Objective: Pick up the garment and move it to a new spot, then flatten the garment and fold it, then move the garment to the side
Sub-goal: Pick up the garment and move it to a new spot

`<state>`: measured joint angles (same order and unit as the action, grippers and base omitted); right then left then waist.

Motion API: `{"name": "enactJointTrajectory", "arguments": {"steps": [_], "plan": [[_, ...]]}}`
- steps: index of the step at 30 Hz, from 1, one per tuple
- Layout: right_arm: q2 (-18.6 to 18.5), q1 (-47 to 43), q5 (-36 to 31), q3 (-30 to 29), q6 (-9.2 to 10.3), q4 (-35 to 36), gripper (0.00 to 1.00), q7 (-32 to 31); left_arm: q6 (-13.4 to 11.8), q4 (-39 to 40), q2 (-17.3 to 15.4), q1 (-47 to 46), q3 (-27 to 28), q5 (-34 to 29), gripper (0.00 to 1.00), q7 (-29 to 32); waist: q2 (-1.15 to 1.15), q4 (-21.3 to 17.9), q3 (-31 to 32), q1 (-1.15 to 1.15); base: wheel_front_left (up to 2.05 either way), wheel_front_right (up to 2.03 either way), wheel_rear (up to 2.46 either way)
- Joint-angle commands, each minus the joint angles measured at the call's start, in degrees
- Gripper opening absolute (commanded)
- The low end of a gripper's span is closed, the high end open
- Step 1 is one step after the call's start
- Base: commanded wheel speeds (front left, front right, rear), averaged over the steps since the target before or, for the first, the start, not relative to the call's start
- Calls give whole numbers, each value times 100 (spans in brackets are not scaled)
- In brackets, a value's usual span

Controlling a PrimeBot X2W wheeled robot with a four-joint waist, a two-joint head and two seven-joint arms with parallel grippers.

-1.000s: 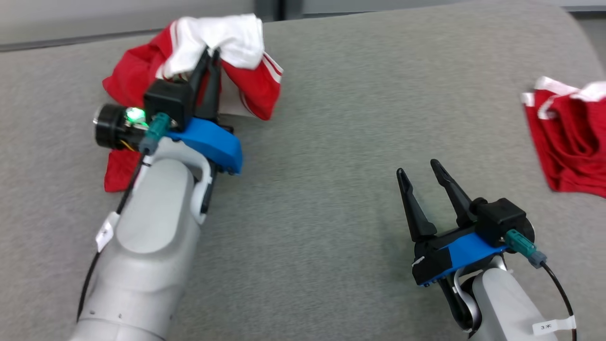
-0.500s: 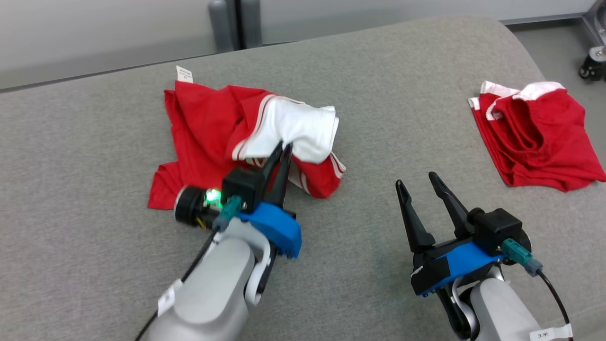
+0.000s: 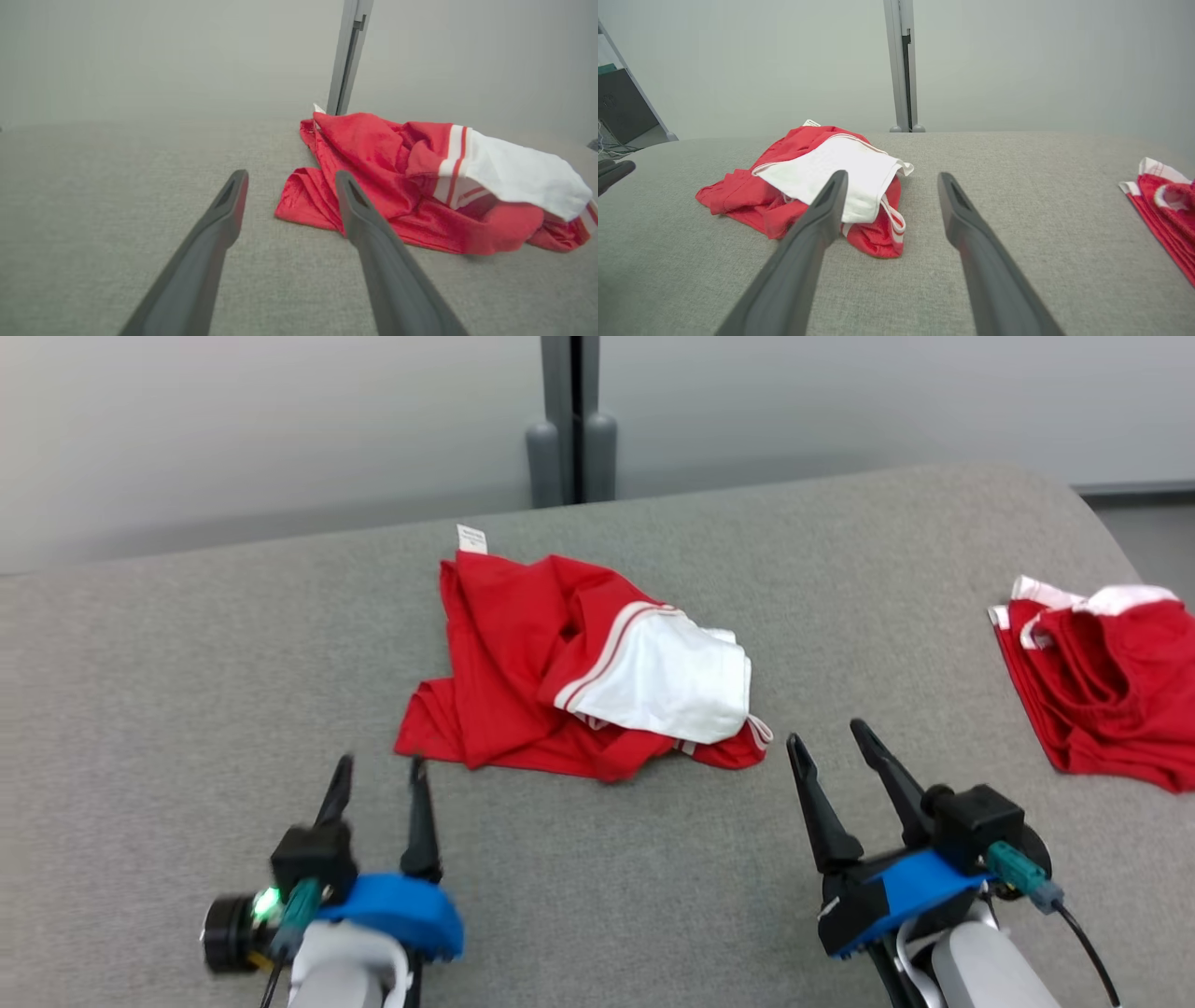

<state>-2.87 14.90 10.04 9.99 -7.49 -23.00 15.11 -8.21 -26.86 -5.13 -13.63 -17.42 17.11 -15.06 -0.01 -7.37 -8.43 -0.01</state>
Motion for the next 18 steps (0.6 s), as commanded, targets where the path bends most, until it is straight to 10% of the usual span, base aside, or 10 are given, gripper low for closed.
{"name": "enactJointTrajectory", "arguments": {"steps": [1, 18], "plan": [[-11, -112, -24, -31, -1, -30, 100, 5, 10, 73, 2, 198, 133, -52, 100, -15, 1, 31, 78, 1, 0, 0, 0], [-11, -111, 434, -496, -1, -483, 100, 4, 364, 408, 225, 1026, 853, -554, 100, -16, 1, 647, 145, 1, 0, 0, 0]]}}
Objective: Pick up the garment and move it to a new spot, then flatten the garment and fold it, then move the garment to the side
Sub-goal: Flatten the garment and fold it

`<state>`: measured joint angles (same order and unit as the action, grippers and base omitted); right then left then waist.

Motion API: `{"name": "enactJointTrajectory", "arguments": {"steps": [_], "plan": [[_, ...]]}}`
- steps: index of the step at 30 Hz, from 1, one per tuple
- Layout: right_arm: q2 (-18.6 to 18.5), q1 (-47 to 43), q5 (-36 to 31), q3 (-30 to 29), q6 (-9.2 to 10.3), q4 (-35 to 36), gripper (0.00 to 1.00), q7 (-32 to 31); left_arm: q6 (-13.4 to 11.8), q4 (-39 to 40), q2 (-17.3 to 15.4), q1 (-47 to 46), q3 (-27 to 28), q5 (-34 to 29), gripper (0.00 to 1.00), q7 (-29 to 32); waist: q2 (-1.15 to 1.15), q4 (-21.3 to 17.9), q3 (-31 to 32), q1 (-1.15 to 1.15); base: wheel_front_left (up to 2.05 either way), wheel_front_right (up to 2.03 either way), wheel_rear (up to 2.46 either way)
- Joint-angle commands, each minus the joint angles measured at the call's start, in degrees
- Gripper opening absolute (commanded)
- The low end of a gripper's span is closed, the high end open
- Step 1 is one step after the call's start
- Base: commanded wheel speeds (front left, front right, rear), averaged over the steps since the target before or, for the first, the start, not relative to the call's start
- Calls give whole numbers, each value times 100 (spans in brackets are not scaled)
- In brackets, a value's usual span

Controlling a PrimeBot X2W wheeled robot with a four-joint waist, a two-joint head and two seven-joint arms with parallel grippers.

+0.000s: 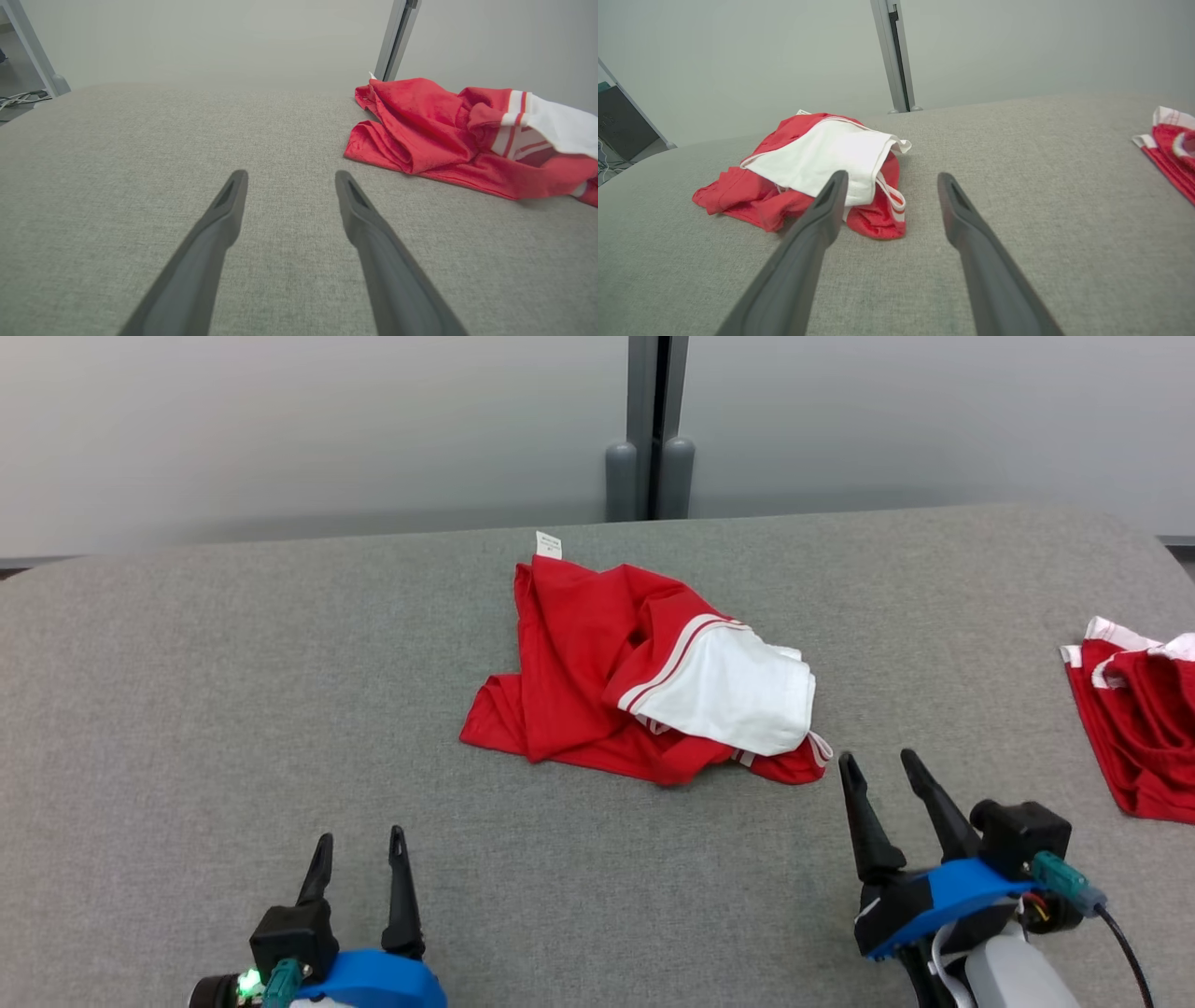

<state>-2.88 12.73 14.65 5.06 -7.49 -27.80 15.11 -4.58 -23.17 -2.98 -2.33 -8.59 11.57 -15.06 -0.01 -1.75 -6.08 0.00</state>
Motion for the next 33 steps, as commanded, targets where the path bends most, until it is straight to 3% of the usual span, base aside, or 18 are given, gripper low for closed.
{"name": "enactJointTrajectory", "arguments": {"steps": [1, 6, 11, 16, 17, 18, 19, 21, 22, 23, 33], "plan": [[-23, 199, -49, -36, -1, -65, 100, 5, -12, 45, 12, -132, -76, 48, 100, -16, 1, 130, -154, 0, 0, 0, 0], [-156, 717, -7, -86, -1, -467, 100, 5, -76, 28, 12, -318, -291, 134, 100, -16, 1, 386, -454, 0, 0, 0, 0], [-199, 1176, 475, -183, -1, -1093, 100, 5, -121, 15, 13, -431, -467, 146, 100, -16, 1, 698, -679, 0, 0, 0, 0], [-213, 1336, 722, -24, -1, -1244, 100, 5, -144, -44, 11, -472, -574, 203, 100, -16, 1, 787, -735, 0, 0, 0, 0], [-209, 1341, 774, -7, -1, -1242, 95, 5, -151, -44, 12, -481, -580, 214, 100, -16, 1, 792, -738, 0, 0, 0, 0], [-223, 1354, 790, 25, -1, -1256, 73, 5, -164, -40, 12, -492, -595, 230, 100, -16, 1, 794, -740, 0, 0, 0, 0], [-244, 1377, 816, 62, -1, -1260, 63, 5, -174, -36, 13, -503, -610, 243, 100, -16, 1, 794, -735, 0, 0, 0, 0], [-277, 1418, 852, 110, -1, -1188, 32, 5, -169, -32, 12, -525, -621, 248, 100, -16, 1, 788, -726, 0, 0, 0, 0], [-280, 1425, 871, 124, -2, -1125, 8, 5, -165, -30, 10, -530, -626, 248, 100, -16, 1, 782, -722, 0, 0, 0, 0], [-278, 1421, 878, 135, -1, -1049, 0, 5, -169, -27, 11, -526, -633, 245, 100, -16, 1, 773, -711, 0, 0, 0, 0], [-420, 1683, 1143, -95, -1, 255, 0, 12, -119, -138, 12, -375, -725, 319, 100, -16, 1, 617, -412, 0, 0, 0, 0]]}}
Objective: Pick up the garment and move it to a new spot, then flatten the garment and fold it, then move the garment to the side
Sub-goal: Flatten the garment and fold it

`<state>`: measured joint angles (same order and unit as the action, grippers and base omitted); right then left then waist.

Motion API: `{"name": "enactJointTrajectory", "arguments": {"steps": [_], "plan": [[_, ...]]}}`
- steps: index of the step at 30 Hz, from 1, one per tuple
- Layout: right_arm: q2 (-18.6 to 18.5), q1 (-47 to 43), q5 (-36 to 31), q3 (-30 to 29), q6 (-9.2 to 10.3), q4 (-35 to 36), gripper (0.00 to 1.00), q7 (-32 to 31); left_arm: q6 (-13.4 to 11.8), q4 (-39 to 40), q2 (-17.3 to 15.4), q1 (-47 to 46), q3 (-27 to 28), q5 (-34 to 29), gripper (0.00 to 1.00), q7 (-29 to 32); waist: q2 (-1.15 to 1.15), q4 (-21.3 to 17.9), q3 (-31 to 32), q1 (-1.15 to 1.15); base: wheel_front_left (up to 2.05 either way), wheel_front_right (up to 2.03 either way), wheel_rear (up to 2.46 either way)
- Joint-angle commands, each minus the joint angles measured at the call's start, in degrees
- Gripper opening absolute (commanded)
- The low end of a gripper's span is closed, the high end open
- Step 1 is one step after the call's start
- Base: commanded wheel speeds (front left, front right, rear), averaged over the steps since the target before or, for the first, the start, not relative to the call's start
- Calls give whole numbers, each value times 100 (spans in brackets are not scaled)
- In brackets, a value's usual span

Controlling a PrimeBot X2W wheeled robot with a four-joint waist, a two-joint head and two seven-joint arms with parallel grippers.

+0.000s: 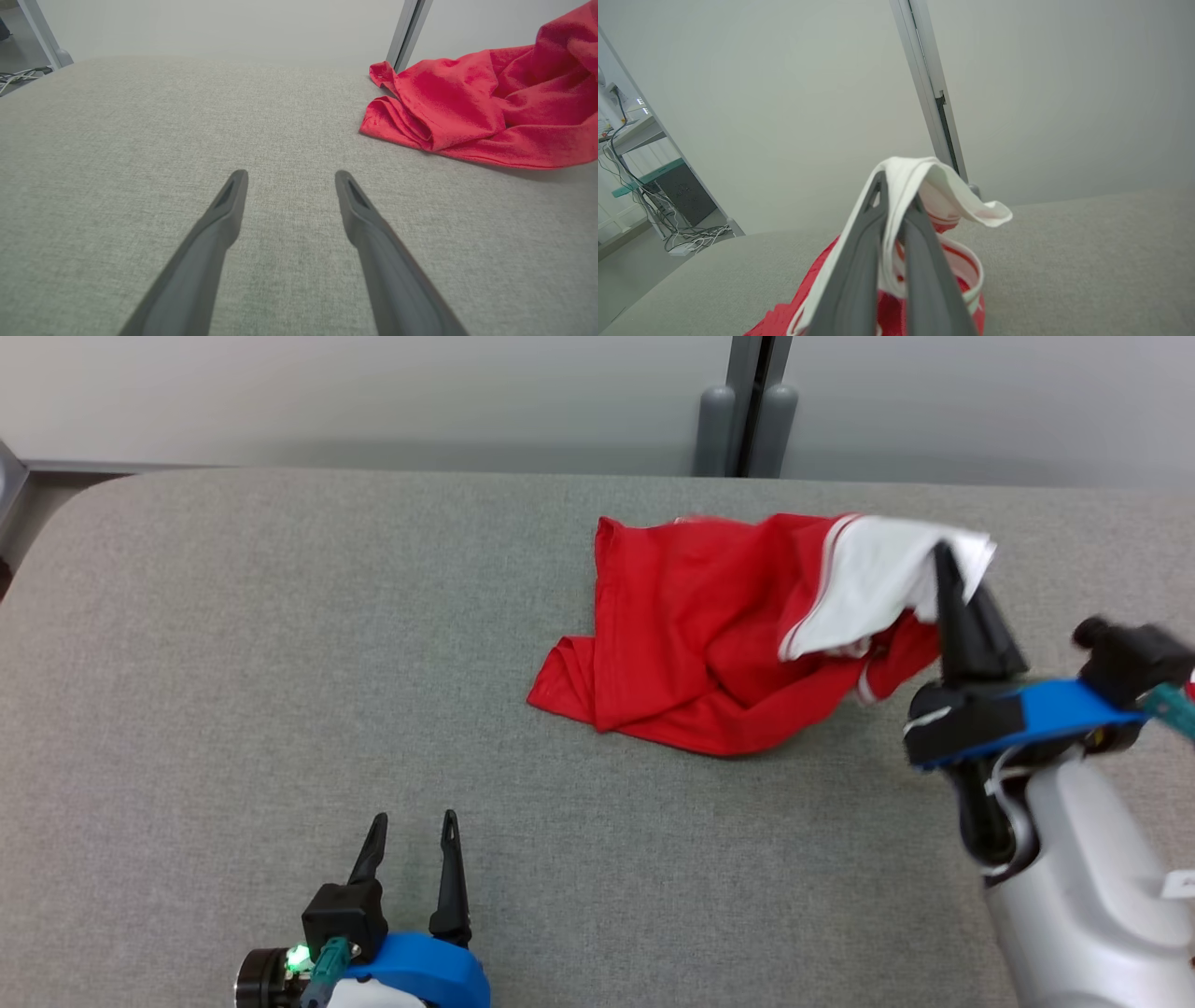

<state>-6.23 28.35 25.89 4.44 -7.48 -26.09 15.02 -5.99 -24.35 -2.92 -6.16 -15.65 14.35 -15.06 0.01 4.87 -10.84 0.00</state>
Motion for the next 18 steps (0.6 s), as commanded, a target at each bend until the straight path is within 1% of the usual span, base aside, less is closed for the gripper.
{"name": "enactJointTrajectory", "arguments": {"steps": [1, 6, 10, 13, 18], "plan": [[-147, 195, 45, -72, -3, 204, 0, 21, 32, -29, 6, 24, -43, 62, 100, -16, -1, -55, 106, 0, 0, 0, 0], [-479, 646, 65, -15, -3, 562, 0, 20, 23, -83, 1, 119, -134, 230, 100, -16, -1, -81, 317, 0, 0, 0, 0], [-669, 1002, 54, 83, -3, 688, 0, 20, 20, -128, 4, 232, -173, 403, 100, -16, -1, -82, 469, 0, 0, 0, 0], [-712, 1226, 20, 218, -3, 696, 0, 19, 26, -166, 4, 295, -185, 473, 100, -16, -1, -52, 564, 0, 0, 0, 0], [-684, 1404, 43, 523, -3, 580, 0, 19, 66, -231, 3, 353, -208, 541, 100, -16, -1, 49, 618, 0, 0, 0, 0]]}}
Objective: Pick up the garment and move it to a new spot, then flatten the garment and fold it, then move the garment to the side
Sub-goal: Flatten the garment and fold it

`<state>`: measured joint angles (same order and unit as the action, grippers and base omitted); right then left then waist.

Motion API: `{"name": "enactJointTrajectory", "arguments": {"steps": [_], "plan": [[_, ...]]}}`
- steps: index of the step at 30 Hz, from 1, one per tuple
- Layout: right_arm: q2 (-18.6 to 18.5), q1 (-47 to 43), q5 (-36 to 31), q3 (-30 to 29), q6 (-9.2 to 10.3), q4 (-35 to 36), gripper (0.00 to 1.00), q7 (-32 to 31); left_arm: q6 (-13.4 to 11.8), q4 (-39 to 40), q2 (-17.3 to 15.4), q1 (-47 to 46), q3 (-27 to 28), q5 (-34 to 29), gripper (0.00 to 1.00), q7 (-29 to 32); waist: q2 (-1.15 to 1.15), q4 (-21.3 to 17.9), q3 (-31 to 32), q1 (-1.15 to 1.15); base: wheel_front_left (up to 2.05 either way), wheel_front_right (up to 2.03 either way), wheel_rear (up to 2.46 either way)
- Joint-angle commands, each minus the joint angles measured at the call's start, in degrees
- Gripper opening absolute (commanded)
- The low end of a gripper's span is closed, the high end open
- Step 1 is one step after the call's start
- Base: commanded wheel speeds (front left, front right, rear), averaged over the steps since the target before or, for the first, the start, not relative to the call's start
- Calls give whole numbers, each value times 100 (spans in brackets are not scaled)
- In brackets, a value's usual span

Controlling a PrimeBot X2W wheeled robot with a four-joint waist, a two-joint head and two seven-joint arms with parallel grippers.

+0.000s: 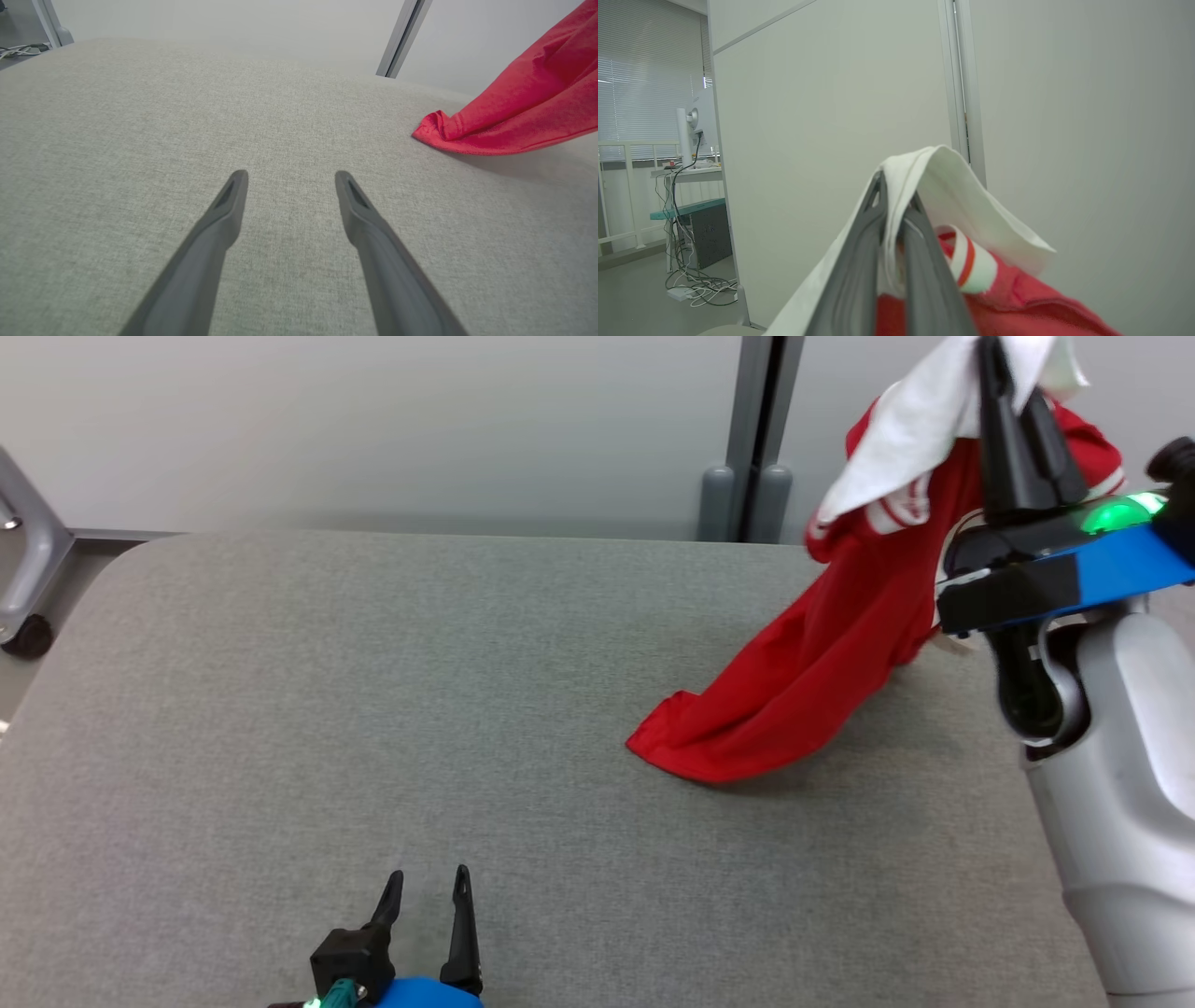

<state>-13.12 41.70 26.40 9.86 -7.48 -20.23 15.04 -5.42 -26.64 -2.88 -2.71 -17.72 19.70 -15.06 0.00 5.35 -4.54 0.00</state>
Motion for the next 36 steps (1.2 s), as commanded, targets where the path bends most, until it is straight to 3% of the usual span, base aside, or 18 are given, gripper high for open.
{"name": "enactJointTrajectory", "arguments": {"steps": [1, 7, 14, 20, 31, 32, 33, 36], "plan": [[22, 103, 26, 59, -3, -30, 0, 19, 22, -6, 1, 0, -38, 11, 100, -17, 0, 52, -15, 0, 0, 0, 0], [269, 333, 226, 475, -3, 64, 0, 19, 10, -40, -2, 10, -163, 69, 100, -16, 0, 373, -25, 0, 0, 0, 0], [756, 550, 866, 365, -3, 509, 0, 19, 30, -134, 1, 183, -38, -38, 100, -17, 0, 467, 69, 0, 0, 0, 0], [839, 488, 1014, 21, -2, 664, 0, 18, 5, -145, 1, 183, -51, -2, 100, -16, 0, 328, 10, 0, 0, 0, 0], [280, 122, -363, -734, -3, -1739, 0, 15, -43, -7, 0, -301, -414, 34, 100, -16, 0, 250, -573, 0, 0, 0, 0], [274, 122, -463, -761, -3, -2030, 12, 15, -30, -2, 0, -347, -468, 12, 100, -16, 0, 266, -619, 0, 0, 0, 0], [253, 135, -576, -776, -3, -2306, 100, 16, -33, 9, 0, -381, -494, 14, 100, -17, 0, 277, -658, 0, 0, 0, 0], [257, 238, -753, -945, -3, -2833, 100, 18, -62, 41, 0, -490, -602, 34, 100, -16, 0, 279, -710, 0, 0, 0, 0]]}}
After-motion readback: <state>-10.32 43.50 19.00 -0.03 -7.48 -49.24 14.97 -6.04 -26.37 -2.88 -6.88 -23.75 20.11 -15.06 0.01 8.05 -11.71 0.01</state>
